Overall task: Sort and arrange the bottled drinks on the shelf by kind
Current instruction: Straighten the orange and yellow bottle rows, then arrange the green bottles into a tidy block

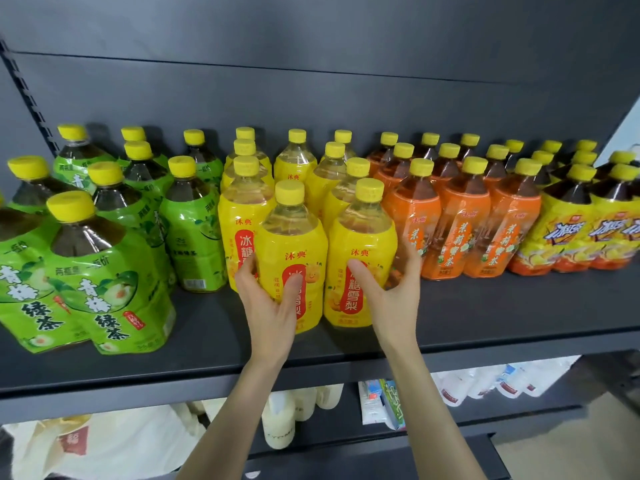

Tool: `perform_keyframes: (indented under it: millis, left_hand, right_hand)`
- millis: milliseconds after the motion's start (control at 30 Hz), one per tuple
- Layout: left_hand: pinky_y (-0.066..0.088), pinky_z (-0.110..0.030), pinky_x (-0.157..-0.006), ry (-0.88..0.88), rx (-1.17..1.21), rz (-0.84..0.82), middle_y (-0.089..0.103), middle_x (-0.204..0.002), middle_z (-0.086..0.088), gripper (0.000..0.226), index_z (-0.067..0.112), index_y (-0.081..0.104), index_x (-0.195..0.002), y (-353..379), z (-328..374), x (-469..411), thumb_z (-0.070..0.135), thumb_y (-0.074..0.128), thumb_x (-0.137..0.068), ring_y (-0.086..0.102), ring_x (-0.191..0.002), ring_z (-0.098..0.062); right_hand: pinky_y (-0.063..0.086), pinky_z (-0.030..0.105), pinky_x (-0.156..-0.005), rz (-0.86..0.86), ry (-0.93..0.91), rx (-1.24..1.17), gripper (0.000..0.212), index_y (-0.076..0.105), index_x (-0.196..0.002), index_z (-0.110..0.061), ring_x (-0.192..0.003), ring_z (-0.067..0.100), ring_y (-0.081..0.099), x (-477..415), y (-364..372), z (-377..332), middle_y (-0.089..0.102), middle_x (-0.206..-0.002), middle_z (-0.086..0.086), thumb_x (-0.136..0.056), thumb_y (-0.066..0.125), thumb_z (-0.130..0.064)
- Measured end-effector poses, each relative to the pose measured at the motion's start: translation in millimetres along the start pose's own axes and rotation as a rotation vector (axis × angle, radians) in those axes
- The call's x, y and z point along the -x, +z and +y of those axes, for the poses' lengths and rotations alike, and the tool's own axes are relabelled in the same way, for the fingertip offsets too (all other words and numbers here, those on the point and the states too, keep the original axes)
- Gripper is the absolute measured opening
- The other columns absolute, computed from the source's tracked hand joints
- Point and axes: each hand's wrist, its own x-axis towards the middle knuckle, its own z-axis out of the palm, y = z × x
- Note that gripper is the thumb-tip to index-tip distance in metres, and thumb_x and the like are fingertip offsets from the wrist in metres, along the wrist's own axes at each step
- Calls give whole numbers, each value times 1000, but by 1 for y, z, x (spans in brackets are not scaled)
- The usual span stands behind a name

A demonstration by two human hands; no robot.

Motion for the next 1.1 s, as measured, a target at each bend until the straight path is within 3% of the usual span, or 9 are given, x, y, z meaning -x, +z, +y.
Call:
perform_keyframes:
  millis: [67, 200, 333, 433, 567, 733, 867, 933, 1100]
  left_hand:
    - [48, -18, -91, 3, 23, 12, 40, -139, -10, 80, 24, 25, -136, 6, 2, 1, 61, 60, -74, 47, -126, -20]
    - [48, -37, -99, 4, -1, 57, 40, -140, -11, 81, 21, 26, -140, 13, 4, 4, 56, 61, -76, 45, -128, -23]
    - [37, -25, -102, 0, -169, 113, 31, -138, -8, 74, 17, 33, -139, 23, 6, 8, 57, 57, -82, 34, -130, -22]
    - [33, -40, -109, -17, -297, 125, 30, -131, -13, 71, 4, 39, -137, 30, 9, 7, 52, 55, -87, 31, -126, -25]
    - [27, -26, -103, -1, -353, 114, 34, -126, -14, 81, 1, 37, -140, 36, 17, 8, 55, 48, -80, 33, -123, -24]
    - [35, -28, -102, 14, -399, 108, 37, -139, -8, 81, 12, 36, -144, 28, 24, 10, 58, 52, -79, 37, -131, -22]
    - [40, -36, -103, 71, -412, 110, 41, -134, -5, 79, 15, 37, -141, 23, 42, 6, 58, 56, -78, 43, -126, -21]
    - [38, -37, -106, 126, -413, 82, 41, -133, -5, 80, 13, 37, -141, 24, 56, -3, 56, 58, -77, 41, -126, -19]
    - [23, -22, -103, 243, -578, -142, 38, -143, -4, 86, 16, 30, -147, 21, 74, -36, 49, 68, -77, 29, -132, -12]
  right_hand:
    - [51, 47, -97, -111, 77, -50, 80, 45, -136, -26, -117, 16, 58, -7, -6, 1, 58, -129, -3, -67, 79, -47]
    - [55, 42, -91, -146, 109, -79, 76, 51, -130, -26, -106, 10, 64, -13, -13, 5, 65, -117, -8, -62, 75, -51]
    - [54, 42, -92, -148, 110, -88, 78, 51, -131, -25, -109, 13, 63, -16, -19, 9, 64, -121, -5, -62, 75, -52]
    - [53, 46, -94, -153, 115, -87, 84, 50, -134, -24, -113, 16, 61, -20, -25, 11, 62, -124, -3, -60, 74, -57]
    - [50, 49, -97, -170, 115, -93, 88, 48, -135, -26, -117, 19, 58, -22, -31, 13, 60, -128, -1, -59, 73, -63]
    - [47, 49, -101, -211, 87, -47, 91, 44, -139, -28, -122, 19, 54, -23, -32, 12, 56, -132, -2, -61, 68, -68]
    - [46, 49, -102, -230, 45, -49, 85, 41, -140, -27, -125, 18, 51, -23, -33, 9, 53, -135, -3, -68, 70, -61]
    - [44, 49, -104, -237, 29, -50, 85, 38, -143, -28, -127, 18, 49, -24, -33, 8, 51, -138, -3, -71, 72, -60]
    - [41, 48, -107, -251, 4, -47, 96, 28, -146, -34, -133, 15, 44, -33, -31, 4, 44, -145, -5, -65, 72, -63]
